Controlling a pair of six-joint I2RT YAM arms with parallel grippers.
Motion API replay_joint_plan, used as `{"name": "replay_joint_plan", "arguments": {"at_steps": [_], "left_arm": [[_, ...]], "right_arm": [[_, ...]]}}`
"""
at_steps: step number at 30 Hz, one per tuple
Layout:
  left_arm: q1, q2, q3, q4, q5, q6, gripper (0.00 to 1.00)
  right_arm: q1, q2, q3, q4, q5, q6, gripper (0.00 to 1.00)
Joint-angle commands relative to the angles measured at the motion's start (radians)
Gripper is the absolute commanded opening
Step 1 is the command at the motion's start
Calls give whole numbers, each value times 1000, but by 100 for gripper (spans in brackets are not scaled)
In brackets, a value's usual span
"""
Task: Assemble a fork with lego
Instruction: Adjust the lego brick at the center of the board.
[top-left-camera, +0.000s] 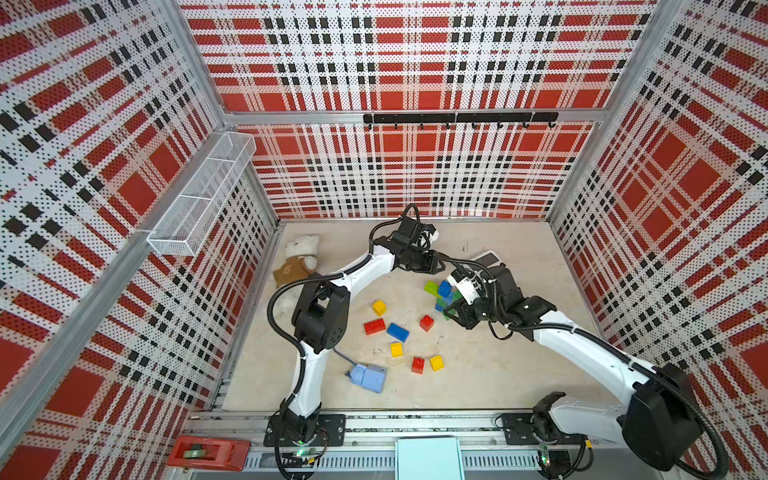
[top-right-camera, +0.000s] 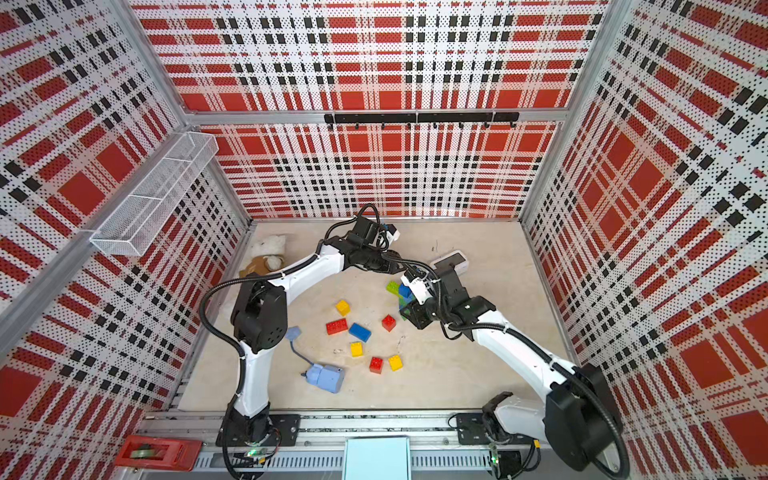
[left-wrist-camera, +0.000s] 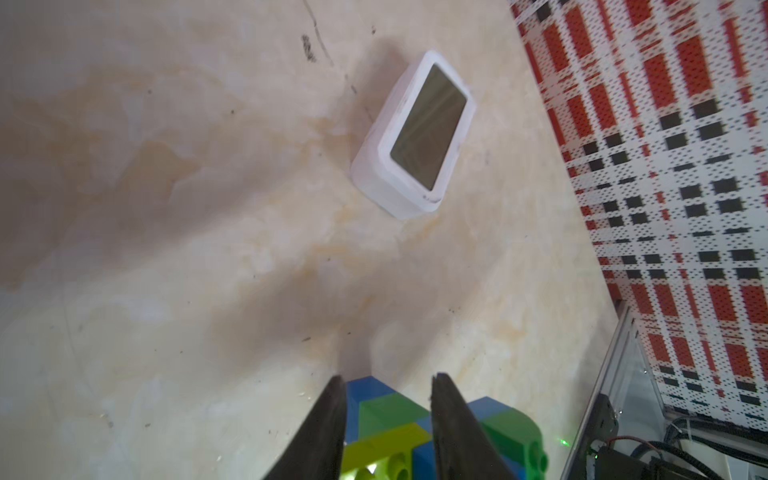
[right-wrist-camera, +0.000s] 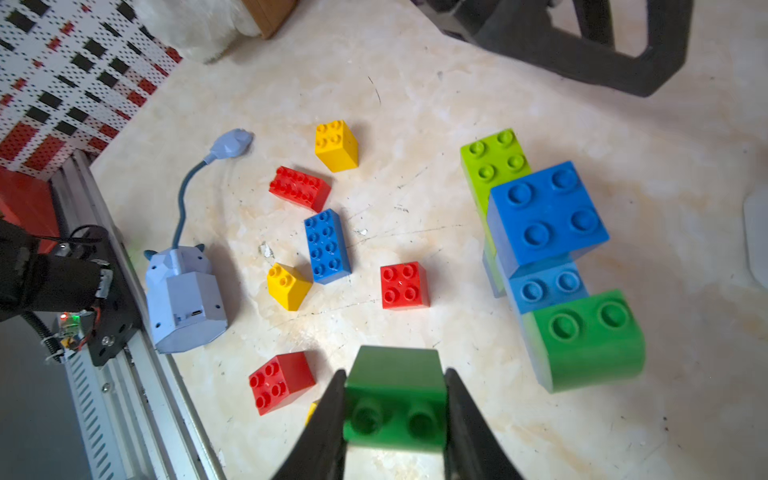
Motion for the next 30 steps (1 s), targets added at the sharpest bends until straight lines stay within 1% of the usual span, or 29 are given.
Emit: {"name": "replay_joint_plan", "arguments": {"at_steps": [1, 5, 13, 19, 24, 30], "left_arm": [[-1, 36, 49, -105, -20, 18, 38], [-3, 61, 73, -149, -25, 49, 38], [-1, 41, 26, -166, -30, 74, 36], [-2, -6, -34, -154, -26, 76, 35], [-3, -40, -96, -136, -28, 66, 35], [-14, -96, -201, -72, -25, 37, 35]], "right_arm": [[2, 23, -14, 33, 65, 28, 0], [1, 58, -18, 22, 133, 77, 0], [-1, 52, -42, 24, 298, 160, 0], [-23, 86, -41, 101, 292, 270, 0], [-41, 121, -19, 101, 321, 303, 0], [-91, 118, -23, 137, 296, 330, 0]]}}
